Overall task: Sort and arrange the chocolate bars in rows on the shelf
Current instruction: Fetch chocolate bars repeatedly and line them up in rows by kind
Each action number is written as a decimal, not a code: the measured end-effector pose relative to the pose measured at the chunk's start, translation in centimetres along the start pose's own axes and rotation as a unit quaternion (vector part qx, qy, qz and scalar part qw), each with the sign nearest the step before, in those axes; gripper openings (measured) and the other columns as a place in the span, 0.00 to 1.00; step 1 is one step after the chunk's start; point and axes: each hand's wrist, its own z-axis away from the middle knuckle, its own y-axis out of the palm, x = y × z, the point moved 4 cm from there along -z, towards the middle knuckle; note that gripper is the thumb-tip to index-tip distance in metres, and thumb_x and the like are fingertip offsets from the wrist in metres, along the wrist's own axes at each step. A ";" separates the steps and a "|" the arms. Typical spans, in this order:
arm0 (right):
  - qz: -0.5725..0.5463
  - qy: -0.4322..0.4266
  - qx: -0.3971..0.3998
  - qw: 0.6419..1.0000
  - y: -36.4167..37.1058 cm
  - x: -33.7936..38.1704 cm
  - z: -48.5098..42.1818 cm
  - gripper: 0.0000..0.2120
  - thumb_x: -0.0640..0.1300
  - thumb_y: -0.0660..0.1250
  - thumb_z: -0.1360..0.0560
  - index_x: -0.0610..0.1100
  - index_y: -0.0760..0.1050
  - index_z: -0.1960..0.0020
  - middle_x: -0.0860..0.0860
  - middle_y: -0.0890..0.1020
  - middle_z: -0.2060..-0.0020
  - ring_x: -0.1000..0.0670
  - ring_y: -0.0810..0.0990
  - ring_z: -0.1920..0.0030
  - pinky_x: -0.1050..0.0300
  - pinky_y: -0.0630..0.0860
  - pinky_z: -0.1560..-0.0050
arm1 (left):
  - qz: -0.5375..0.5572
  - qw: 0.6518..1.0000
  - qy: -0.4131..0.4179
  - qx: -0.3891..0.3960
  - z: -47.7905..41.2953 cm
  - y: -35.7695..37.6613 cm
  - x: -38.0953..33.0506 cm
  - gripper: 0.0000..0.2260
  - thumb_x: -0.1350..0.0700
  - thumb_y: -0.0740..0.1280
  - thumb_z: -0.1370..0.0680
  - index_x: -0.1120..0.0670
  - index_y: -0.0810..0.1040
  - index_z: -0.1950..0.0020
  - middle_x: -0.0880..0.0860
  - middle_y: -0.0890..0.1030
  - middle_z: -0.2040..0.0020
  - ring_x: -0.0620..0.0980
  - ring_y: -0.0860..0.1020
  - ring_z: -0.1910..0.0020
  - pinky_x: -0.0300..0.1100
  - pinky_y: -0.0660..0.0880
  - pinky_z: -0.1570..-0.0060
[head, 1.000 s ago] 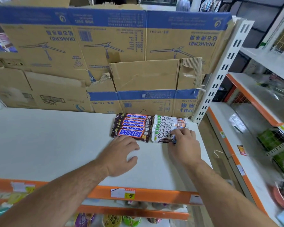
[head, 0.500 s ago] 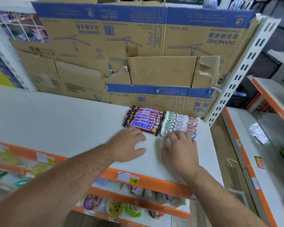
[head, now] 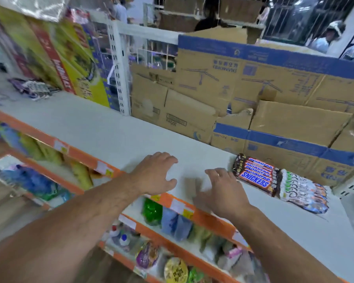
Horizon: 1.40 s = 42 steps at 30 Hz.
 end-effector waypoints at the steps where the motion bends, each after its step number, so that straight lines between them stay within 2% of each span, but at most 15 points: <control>1: 0.000 -0.009 0.005 1.000 0.4 2.5 -0.8 0.29 0.60 0.64 0.29 0.52 0.66 0.30 0.50 0.70 0.34 0.45 0.67 0.34 0.47 0.70 0.37 | -0.002 1.000 -0.010 -0.009 0.9 -1.0 2.2 0.29 0.40 0.62 0.28 0.48 0.66 0.29 0.49 0.70 0.33 0.50 0.67 0.34 0.47 0.65 0.36; 8: 0.001 -0.083 0.020 0.996 3.5 20.3 -6.9 0.32 0.58 0.66 0.29 0.52 0.62 0.28 0.50 0.66 0.31 0.45 0.64 0.32 0.47 0.70 0.36 | -0.023 0.996 -0.084 -0.036 7.3 -7.8 17.9 0.30 0.40 0.64 0.28 0.48 0.62 0.28 0.49 0.67 0.31 0.52 0.64 0.32 0.50 0.63 0.35; 14: 0.005 -0.132 0.030 0.991 5.7 31.2 -11.2 0.33 0.60 0.65 0.29 0.52 0.61 0.27 0.50 0.65 0.30 0.45 0.63 0.31 0.47 0.70 0.37 | -0.027 0.989 -0.135 -0.050 11.4 -11.4 27.8 0.31 0.41 0.64 0.28 0.48 0.62 0.28 0.50 0.67 0.33 0.53 0.65 0.33 0.52 0.66 0.35; 23: -0.011 -0.198 0.040 0.979 9.9 43.4 -20.0 0.30 0.61 0.63 0.28 0.50 0.65 0.30 0.50 0.68 0.34 0.46 0.67 0.34 0.47 0.71 0.38 | -0.040 0.977 -0.196 -0.073 13.1 -13.0 40.7 0.30 0.41 0.62 0.27 0.48 0.62 0.27 0.49 0.66 0.30 0.51 0.63 0.31 0.49 0.63 0.33; 29: -0.030 -0.235 0.051 0.970 13.2 51.7 -29.3 0.29 0.58 0.64 0.28 0.50 0.65 0.30 0.50 0.69 0.34 0.46 0.67 0.34 0.48 0.71 0.39 | -0.061 0.970 -0.226 -0.066 10.4 -15.0 51.6 0.30 0.41 0.63 0.26 0.47 0.62 0.27 0.47 0.67 0.31 0.49 0.63 0.31 0.48 0.62 0.32; 35: -0.022 -0.257 0.070 0.964 14.8 58.4 -38.8 0.28 0.60 0.62 0.26 0.50 0.64 0.30 0.50 0.69 0.34 0.46 0.68 0.34 0.49 0.70 0.39 | -0.077 0.968 -0.234 -0.041 6.6 -17.5 61.3 0.29 0.40 0.62 0.25 0.48 0.62 0.27 0.48 0.68 0.32 0.50 0.64 0.32 0.47 0.66 0.38; 42: -0.016 -0.255 0.056 0.965 16.7 64.1 -46.2 0.25 0.60 0.62 0.26 0.50 0.67 0.34 0.50 0.72 0.40 0.46 0.70 0.39 0.50 0.71 0.43 | -0.066 0.970 -0.227 -0.054 3.4 -19.0 70.7 0.24 0.50 0.62 0.24 0.50 0.66 0.29 0.51 0.71 0.34 0.53 0.67 0.34 0.49 0.66 0.35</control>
